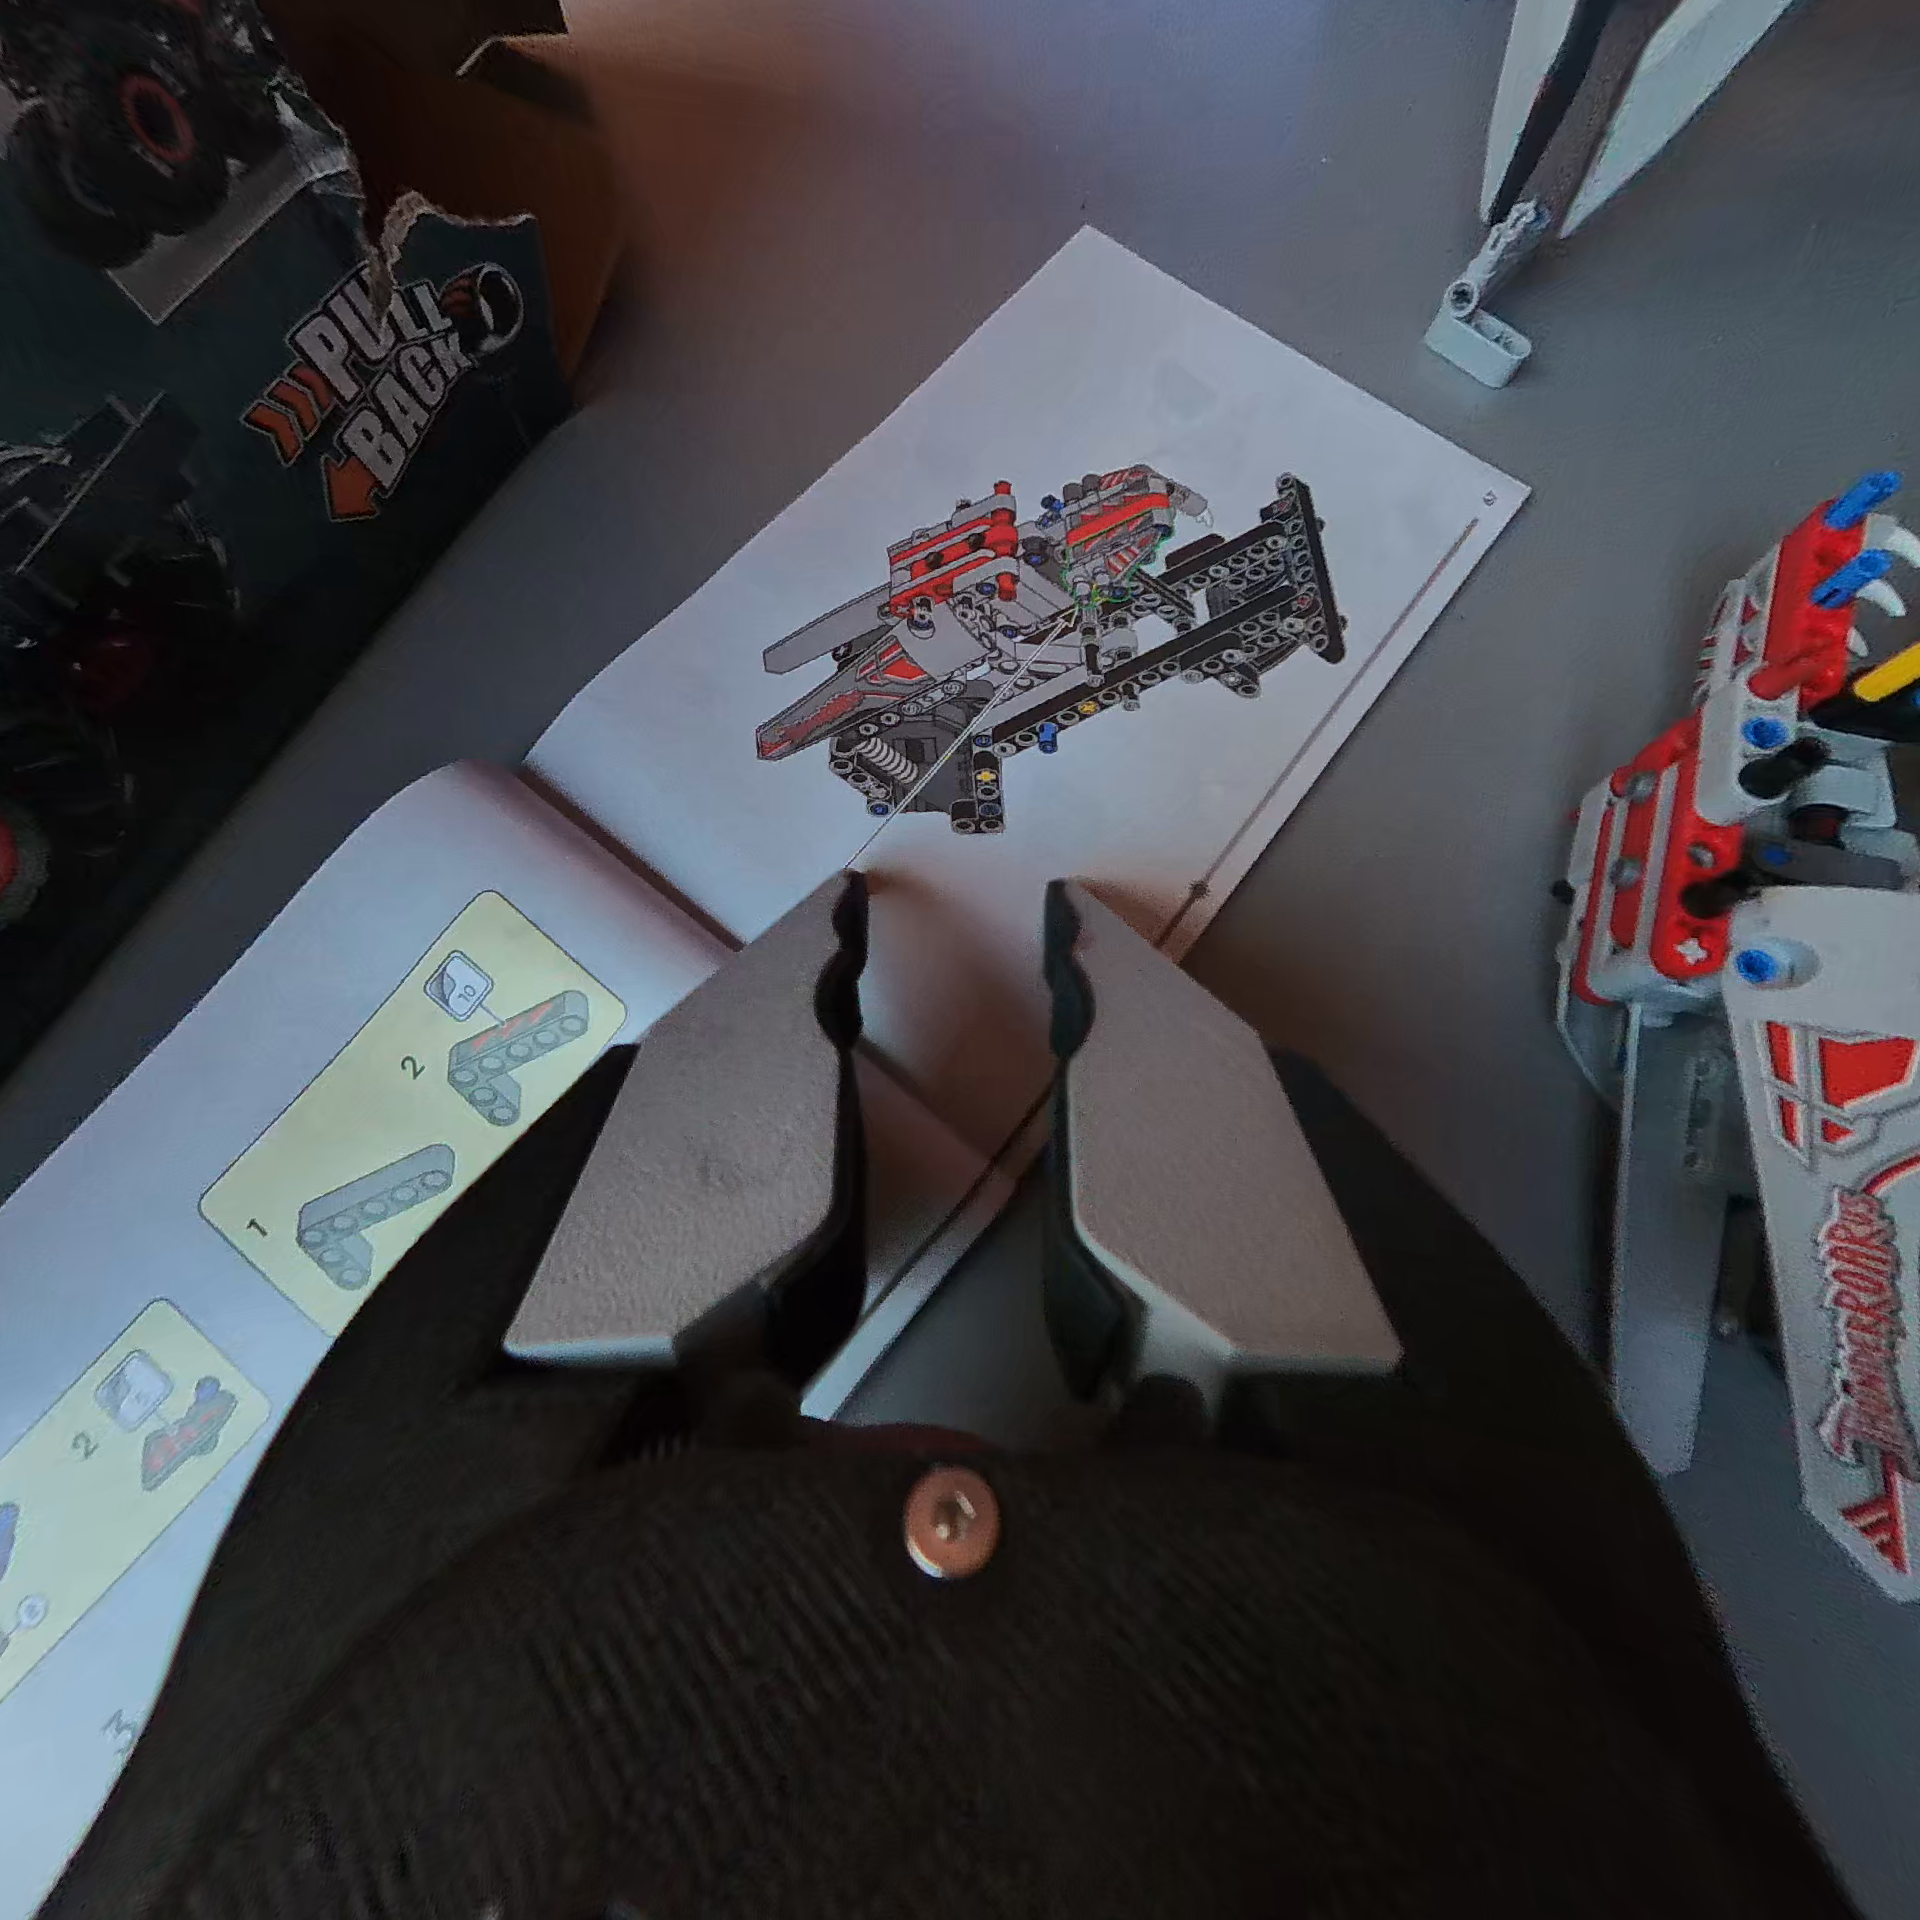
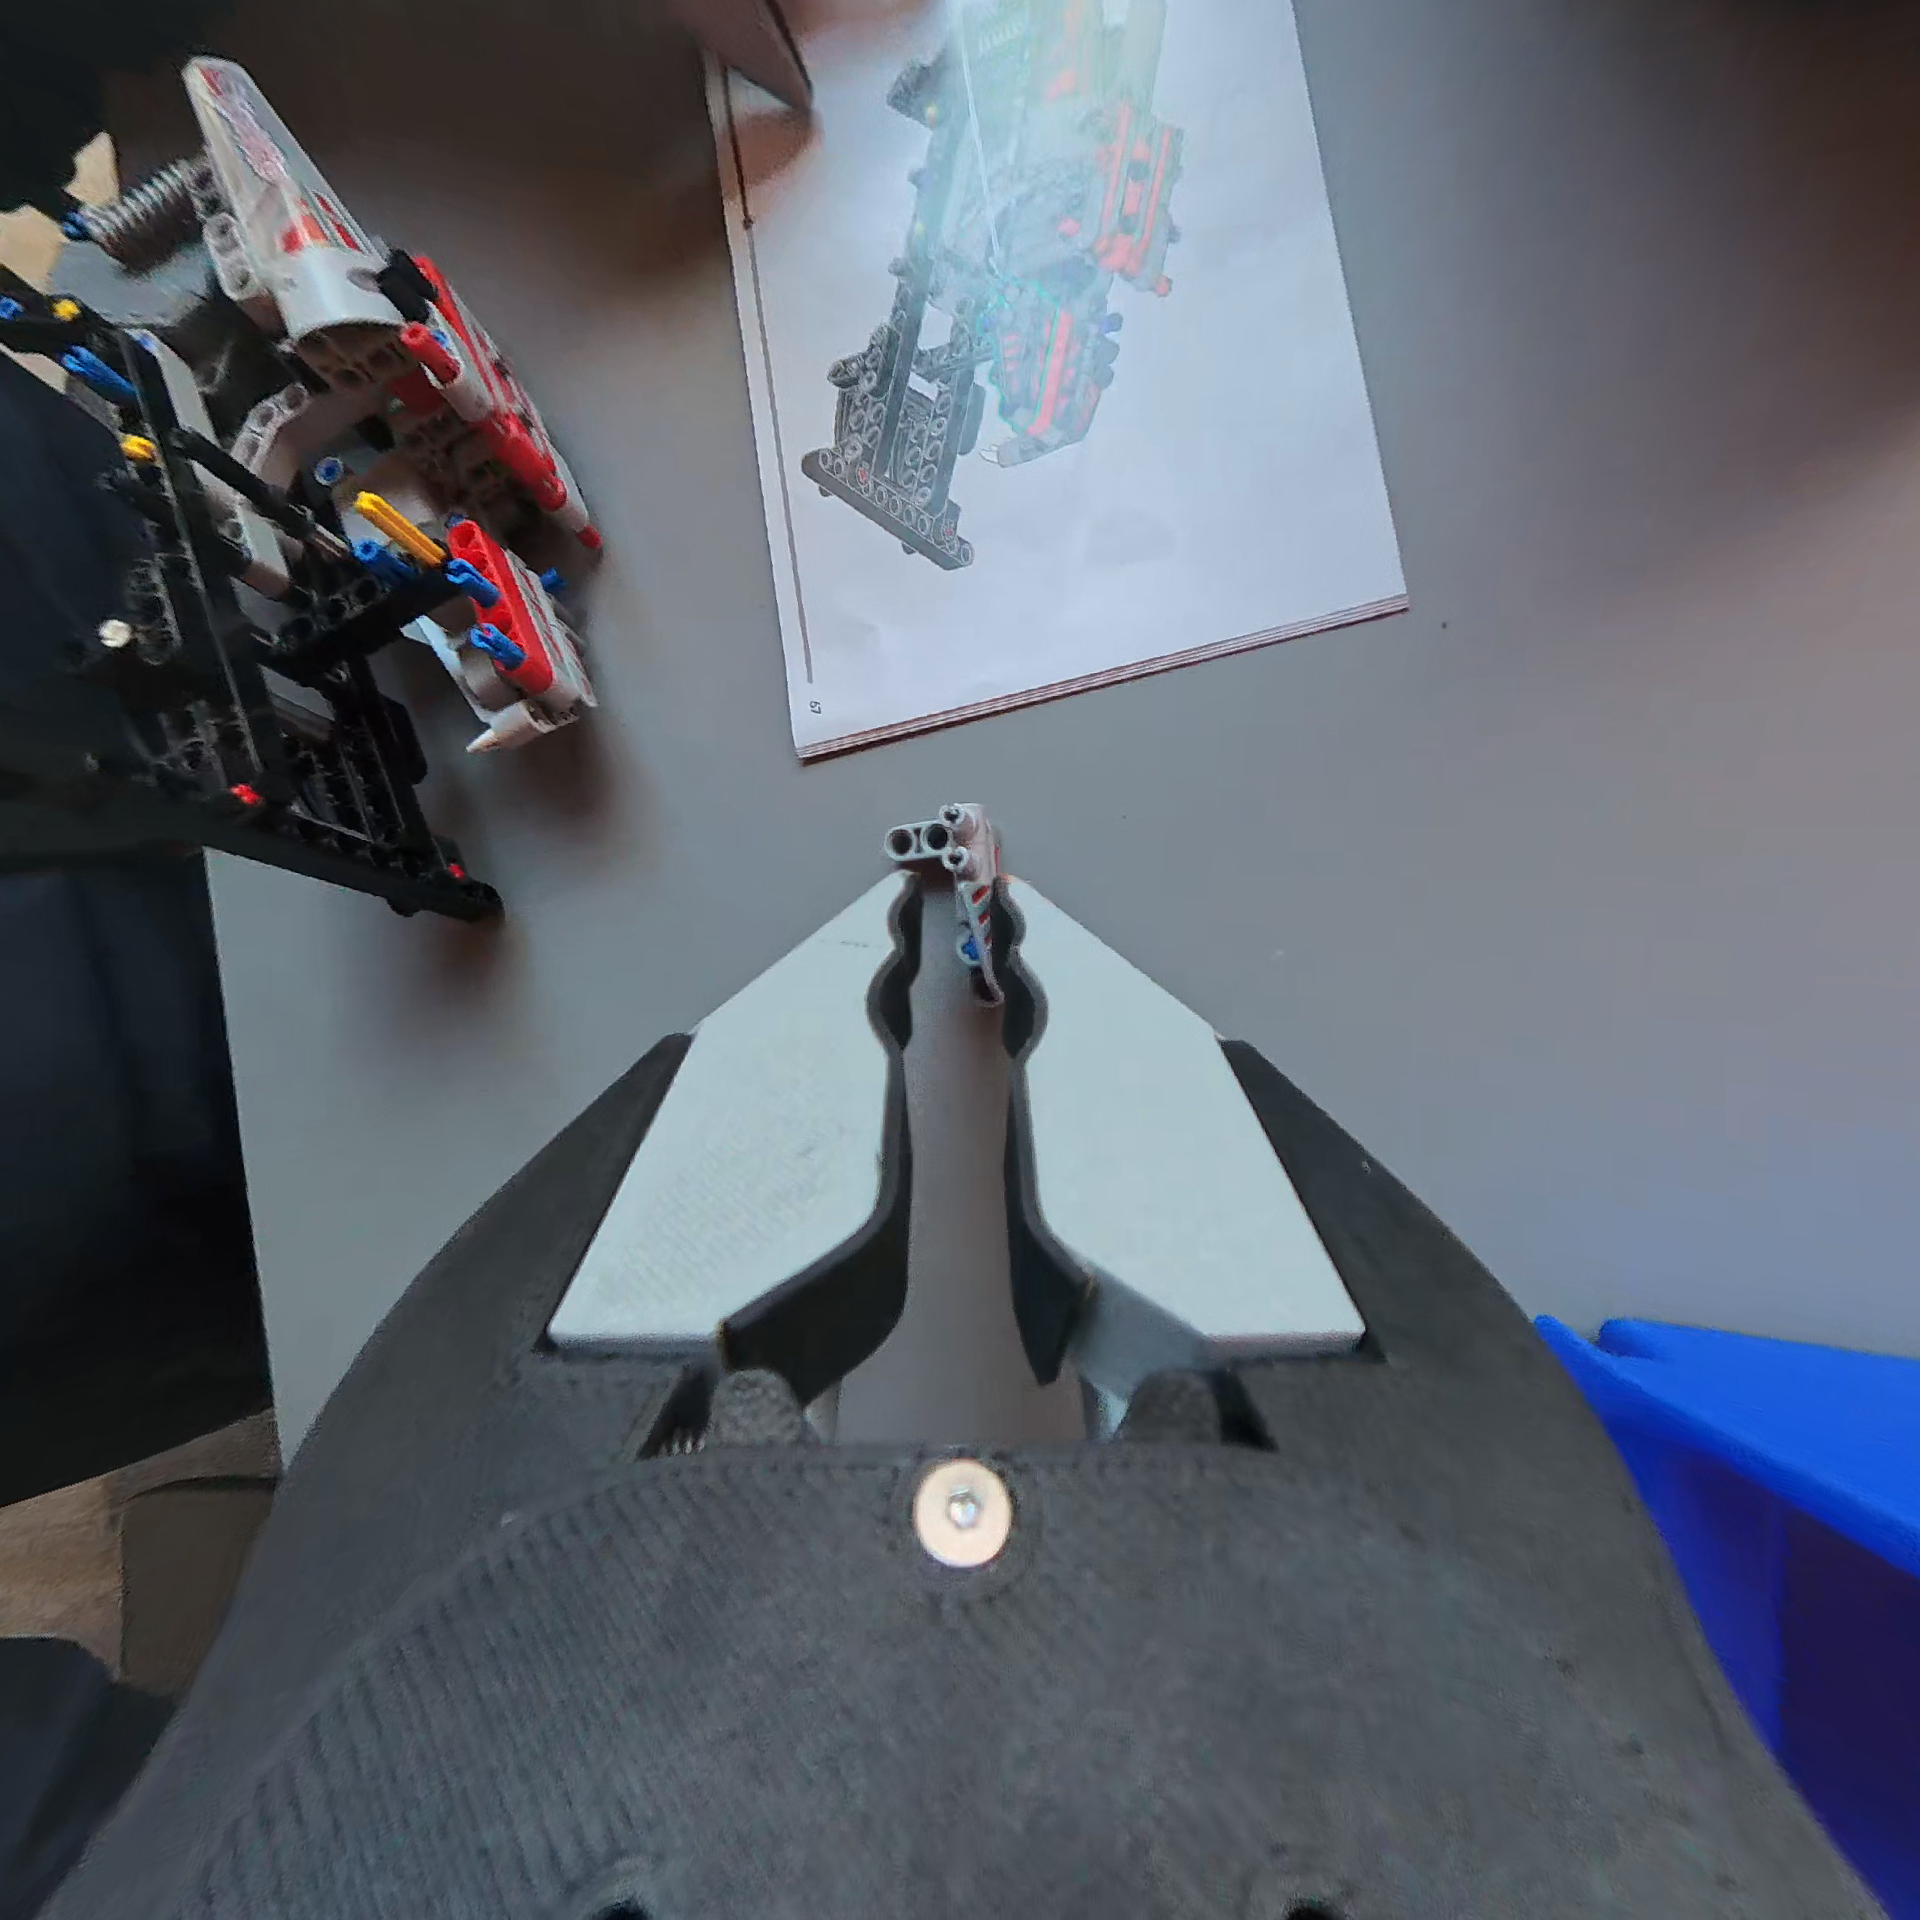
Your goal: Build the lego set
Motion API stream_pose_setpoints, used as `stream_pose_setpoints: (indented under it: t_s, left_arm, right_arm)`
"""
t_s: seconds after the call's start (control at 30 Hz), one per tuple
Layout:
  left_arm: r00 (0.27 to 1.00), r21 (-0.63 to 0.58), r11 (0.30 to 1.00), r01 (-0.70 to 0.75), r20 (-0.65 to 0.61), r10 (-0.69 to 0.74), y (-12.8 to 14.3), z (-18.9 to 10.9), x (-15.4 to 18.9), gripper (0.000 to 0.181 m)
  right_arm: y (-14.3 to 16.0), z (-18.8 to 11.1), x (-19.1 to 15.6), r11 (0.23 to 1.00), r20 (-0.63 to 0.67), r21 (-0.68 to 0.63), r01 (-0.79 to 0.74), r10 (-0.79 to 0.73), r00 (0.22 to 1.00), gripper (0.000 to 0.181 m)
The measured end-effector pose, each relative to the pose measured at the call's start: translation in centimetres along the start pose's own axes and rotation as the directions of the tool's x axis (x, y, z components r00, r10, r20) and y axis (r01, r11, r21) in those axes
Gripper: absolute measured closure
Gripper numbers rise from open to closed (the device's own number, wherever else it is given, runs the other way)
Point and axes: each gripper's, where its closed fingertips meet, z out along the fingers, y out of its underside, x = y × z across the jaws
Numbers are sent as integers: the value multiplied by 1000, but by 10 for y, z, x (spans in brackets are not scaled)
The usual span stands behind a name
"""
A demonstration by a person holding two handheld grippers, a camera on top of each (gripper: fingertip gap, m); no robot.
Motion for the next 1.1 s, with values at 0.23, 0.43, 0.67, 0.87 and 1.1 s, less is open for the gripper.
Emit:
stream_pose_setpoints:
  t_s: [0.23,0.43,0.67,0.87,1.1]
  left_arm:
    - [1000,9,1000,2,10,-2,-2,-13,-5,142]
    - [996,65,997,47,68,-52,-4,-41,-30,121]
    - [992,-18,998,59,117,-57,12,-41,-41,113]
    - [997,-70,997,-28,76,34,17,-30,-25,111]
    - [979,-59,993,102,183,-90,28,-68,-59,102]
  right_arm:
    - [-5,-4,1,999,20,42,-17,16,1000,154]
    - [-33,-15,-4,980,47,200,-17,7,999,142]
    - [-48,7,-21,978,28,201,57,-64,998,137]
    - [-45,22,-26,980,-13,150,129,-128,992,138]
    - [-46,30,-29,981,7,152,119,-122,993,137]
